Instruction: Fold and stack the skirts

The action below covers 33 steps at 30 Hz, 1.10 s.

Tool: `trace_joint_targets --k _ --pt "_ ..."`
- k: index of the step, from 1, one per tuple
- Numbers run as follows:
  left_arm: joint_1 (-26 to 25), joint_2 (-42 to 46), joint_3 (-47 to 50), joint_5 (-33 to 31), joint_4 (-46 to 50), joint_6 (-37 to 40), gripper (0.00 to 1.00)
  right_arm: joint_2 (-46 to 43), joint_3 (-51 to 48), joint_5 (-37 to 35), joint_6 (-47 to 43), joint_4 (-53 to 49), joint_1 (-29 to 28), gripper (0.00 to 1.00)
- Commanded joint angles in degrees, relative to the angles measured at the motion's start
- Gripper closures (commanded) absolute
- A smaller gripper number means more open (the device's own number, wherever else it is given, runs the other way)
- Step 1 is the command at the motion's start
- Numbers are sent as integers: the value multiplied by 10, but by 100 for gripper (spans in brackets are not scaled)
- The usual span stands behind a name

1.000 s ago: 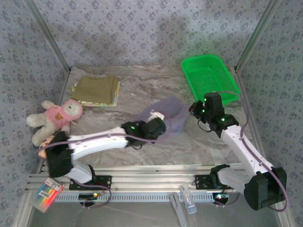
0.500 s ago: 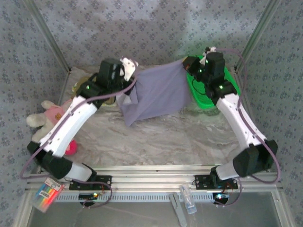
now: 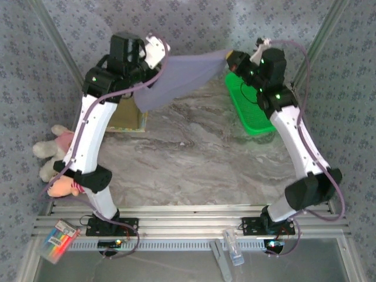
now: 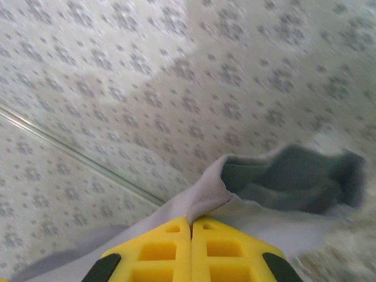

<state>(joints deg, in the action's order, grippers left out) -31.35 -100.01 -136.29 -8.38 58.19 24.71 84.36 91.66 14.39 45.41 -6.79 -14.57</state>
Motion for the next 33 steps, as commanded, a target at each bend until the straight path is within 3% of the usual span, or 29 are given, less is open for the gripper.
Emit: trace_joint_targets --k 1,2,3,4,5,6,9,10,11,14,19,23,28,33 --pt "-62 79 193 -117 -10 10 100 -89 -155 -11 -62 1 21 100" --pt "-97 114 293 -150 -46 -10 99 -124 -221 -13 -80 3 20 100" --pt "-127 147 385 -175 -77 -45 87 -159 -303 0 -88 4 20 100" --pt "-148 171 453 -184 -91 -87 71 -189 -362 16 -116 4 19 94" --pt "-168 195 526 -181 -96 -154 47 -217 -432 30 -122 -11 17 80" --pt "-186 214 584 -167 -90 -227 30 -250 -492 45 -128 -39 15 65" --pt "-235 250 686 -103 -73 -356 5 -354 -614 25 -106 -149 7 37" --pt "-247 260 704 -95 -69 -380 1 -387 -637 11 -90 -173 7 12" --pt "-255 272 718 -84 -71 -400 0 -418 -654 4 -70 -194 7 0" --pt "-243 307 772 -50 -127 -430 0 -474 -656 -29 -61 -220 11 0" --pt "-144 301 800 -22 -235 -527 0 -437 -649 -61 -36 -139 10 0" --pt "-91 233 797 25 -290 -634 0 -357 -628 -41 -57 -73 7 0" --pt "-89 150 776 76 -378 -687 0 -273 -609 3 -57 35 -2 0" --pt "-88 32 704 111 -371 -732 0 -224 -596 -54 -52 60 -16 0"
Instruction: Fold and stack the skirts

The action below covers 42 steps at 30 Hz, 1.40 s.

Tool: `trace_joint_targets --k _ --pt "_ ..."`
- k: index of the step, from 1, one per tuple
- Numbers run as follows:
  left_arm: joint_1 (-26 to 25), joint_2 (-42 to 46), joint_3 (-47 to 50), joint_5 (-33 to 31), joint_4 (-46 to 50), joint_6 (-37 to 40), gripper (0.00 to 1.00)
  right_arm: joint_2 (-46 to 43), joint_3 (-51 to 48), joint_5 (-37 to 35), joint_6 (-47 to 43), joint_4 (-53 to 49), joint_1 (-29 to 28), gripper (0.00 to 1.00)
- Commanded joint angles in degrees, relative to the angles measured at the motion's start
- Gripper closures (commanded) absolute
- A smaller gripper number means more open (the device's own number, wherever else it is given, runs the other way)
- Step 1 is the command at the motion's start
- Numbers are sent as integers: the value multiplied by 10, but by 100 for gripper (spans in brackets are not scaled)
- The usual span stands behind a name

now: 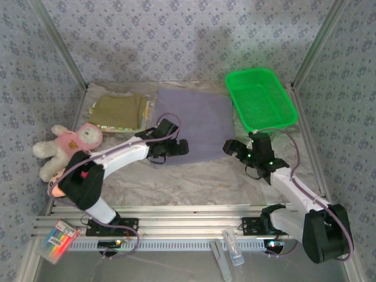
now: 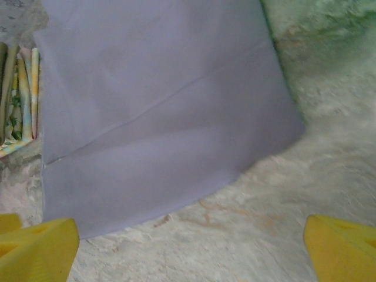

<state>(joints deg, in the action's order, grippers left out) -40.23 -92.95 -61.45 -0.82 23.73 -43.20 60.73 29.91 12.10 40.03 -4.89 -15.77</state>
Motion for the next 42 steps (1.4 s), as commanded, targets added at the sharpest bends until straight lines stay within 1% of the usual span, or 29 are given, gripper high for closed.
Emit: trace_joint_targets --k 1,3,6,9,12,14,15,18,22,26,28,30,32,35,38,42 --pt "1 -55 -52 45 -29 -65 0 17 25 -37 4 39 -4 0" --pt "1 -85 -59 57 -29 -93 0 24 29 -51 5 31 -6 0" --pt "1 -110 -46 60 -24 -137 0 22 26 -69 -4 28 -11 0" --pt "3 -113 -9 80 -30 -170 0 16 21 -93 -9 16 -12 0" --pt "3 -102 41 78 -21 -193 0 16 24 -103 -22 -9 -9 0" --pt "5 -92 81 66 -17 -205 0 26 35 -87 -35 -28 -7 0" --pt "5 -86 101 59 -20 -209 0 37 45 -75 -64 -39 -7 0" --pt "7 -71 134 43 -19 -217 0 81 83 -20 -105 -66 -9 0" --pt "7 -57 138 21 -4 -215 0 150 128 21 -125 -67 -19 0" --pt "8 -55 120 14 6 -199 0 242 190 45 -129 -84 -37 1" --pt "7 -55 110 10 17 -193 0 287 231 17 -124 -130 -51 2" --pt "9 -53 109 13 18 -191 0 325 261 -15 -99 -176 -61 1" --pt "11 -47 112 20 15 -192 0 339 259 -22 -76 -175 -71 1" --pt "10 -39 120 22 17 -192 0 328 225 -43 -45 -147 -81 0" --pt "10 -28 137 22 18 -184 0 315 195 -63 -11 -150 -81 0" --pt "10 -5 171 20 18 -175 0 264 146 -74 21 -154 -82 0"
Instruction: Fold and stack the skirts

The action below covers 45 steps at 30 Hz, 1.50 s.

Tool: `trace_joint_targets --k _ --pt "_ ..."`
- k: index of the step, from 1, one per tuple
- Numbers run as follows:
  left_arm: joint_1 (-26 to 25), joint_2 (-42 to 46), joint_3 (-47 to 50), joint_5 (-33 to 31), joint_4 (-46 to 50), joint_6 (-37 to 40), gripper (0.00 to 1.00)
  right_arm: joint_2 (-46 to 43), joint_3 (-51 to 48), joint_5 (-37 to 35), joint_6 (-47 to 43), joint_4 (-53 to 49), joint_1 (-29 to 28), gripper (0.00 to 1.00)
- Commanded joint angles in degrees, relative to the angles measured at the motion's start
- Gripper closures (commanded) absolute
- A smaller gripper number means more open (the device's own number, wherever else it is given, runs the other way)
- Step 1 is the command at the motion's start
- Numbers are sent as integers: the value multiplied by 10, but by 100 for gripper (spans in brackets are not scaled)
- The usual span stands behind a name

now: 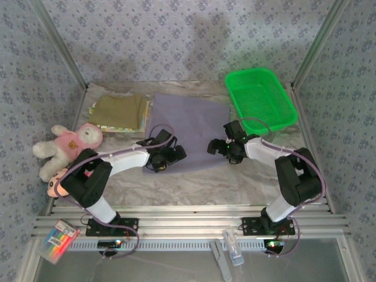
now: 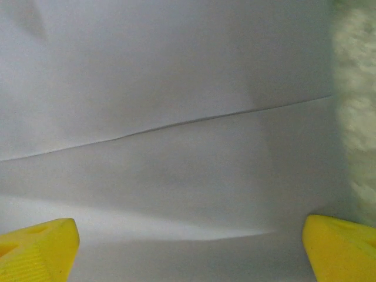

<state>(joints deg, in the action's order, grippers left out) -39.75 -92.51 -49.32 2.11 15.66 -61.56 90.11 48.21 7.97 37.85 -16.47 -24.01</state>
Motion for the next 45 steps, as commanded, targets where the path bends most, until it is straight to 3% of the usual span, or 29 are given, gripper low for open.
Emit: trace_joint_targets --k 1,10,22,26,32,39,45 --pt "5 -2 61 -6 92 9 0 -46 -50 -28 50 -35 -1 0" --pt "-3 67 111 -1 43 18 0 -147 -116 -60 133 -21 -20 0" --pt "7 222 121 -15 68 13 0 -242 -104 -72 132 17 -22 0" --pt "38 268 114 -53 179 -24 0 -277 -119 -91 138 56 -23 0" --pt "116 298 138 -27 264 11 0 -296 -123 -132 137 83 -18 0" --pt "144 277 174 53 189 -8 2 -294 -126 -111 133 142 -7 0" --pt "144 282 179 -16 212 -30 15 -302 -149 -112 160 172 2 0"
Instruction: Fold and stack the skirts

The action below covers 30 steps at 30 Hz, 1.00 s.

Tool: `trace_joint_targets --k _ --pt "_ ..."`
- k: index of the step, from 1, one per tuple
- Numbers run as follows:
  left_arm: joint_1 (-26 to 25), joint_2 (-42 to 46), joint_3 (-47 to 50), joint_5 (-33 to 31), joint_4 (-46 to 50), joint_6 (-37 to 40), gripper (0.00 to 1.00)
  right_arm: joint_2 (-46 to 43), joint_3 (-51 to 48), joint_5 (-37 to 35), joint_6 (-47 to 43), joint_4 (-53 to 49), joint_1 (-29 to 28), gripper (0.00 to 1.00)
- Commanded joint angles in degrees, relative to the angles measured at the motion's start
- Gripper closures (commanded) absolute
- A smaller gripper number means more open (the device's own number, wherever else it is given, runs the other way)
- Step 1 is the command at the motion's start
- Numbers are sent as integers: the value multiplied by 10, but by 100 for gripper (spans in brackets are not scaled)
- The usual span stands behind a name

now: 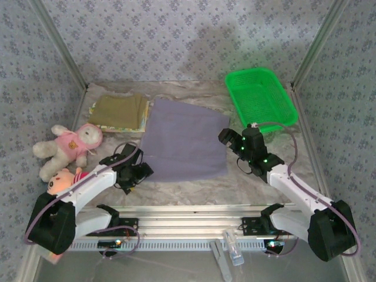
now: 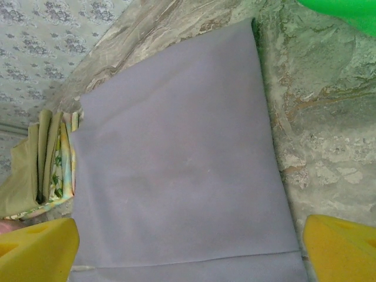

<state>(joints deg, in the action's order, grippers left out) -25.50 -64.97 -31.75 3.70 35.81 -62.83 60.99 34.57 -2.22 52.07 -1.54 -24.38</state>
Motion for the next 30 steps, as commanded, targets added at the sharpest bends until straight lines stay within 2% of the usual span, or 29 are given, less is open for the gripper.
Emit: trace_joint_targets --k 1,4,10,25,28,30 --pt "2 12 8 -46 8 -19 18 -12 -15 -10 21 22 7 0" --pt "5 22 27 -76 -9 -23 28 -17 -23 -10 30 27 12 0" --pt "11 29 37 -90 -45 -6 44 -28 -32 -7 33 31 17 0" --pt "13 -15 27 -68 -81 5 68 -51 -50 -2 40 24 29 0" --pt "13 -22 24 -73 -80 5 75 -57 -55 -9 33 1 31 0" --pt "12 -27 19 -79 -75 4 86 -59 -57 -1 20 -24 35 0"
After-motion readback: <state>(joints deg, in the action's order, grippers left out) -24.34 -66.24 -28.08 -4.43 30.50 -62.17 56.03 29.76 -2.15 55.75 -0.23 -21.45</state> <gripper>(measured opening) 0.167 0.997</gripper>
